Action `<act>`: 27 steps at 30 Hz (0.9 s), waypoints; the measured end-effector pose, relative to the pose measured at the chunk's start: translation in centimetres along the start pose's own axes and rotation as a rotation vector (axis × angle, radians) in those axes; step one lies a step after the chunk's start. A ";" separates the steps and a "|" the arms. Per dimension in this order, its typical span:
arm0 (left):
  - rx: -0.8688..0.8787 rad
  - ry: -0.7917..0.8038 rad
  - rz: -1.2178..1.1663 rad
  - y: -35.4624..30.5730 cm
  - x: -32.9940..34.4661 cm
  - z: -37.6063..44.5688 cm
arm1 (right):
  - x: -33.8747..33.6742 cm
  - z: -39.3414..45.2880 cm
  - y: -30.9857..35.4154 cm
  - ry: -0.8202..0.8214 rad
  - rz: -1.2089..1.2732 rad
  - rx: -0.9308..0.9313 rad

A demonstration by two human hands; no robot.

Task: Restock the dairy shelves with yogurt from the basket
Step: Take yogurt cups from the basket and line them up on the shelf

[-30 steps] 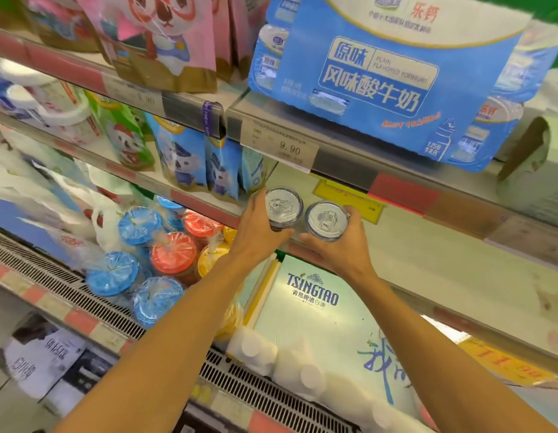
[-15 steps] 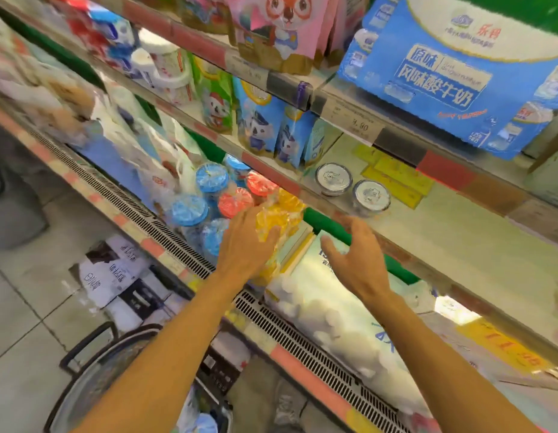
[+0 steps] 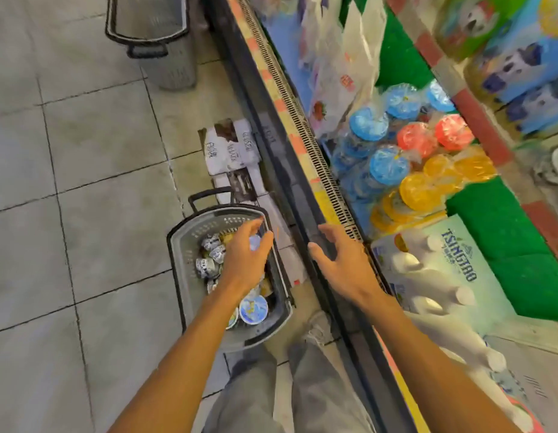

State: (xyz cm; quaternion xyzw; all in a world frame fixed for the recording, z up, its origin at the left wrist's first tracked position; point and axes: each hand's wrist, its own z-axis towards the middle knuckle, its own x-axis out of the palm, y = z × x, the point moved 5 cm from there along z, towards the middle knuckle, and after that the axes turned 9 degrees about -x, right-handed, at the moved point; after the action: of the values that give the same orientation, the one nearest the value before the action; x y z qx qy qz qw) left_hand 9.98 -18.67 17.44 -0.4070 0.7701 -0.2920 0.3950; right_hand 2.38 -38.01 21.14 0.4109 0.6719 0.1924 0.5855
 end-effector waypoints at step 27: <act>-0.249 -0.126 1.023 44.8 -0.3 27.5 | 43.8 23.7 -23.2 0.552 -0.559 -0.173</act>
State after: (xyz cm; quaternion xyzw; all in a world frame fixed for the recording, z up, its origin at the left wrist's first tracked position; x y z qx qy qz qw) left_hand 15.56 0.41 -31.25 -0.0402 0.8739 0.0567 0.4812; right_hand 18.21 -22.90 -29.26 0.0942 0.8712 0.1846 0.4451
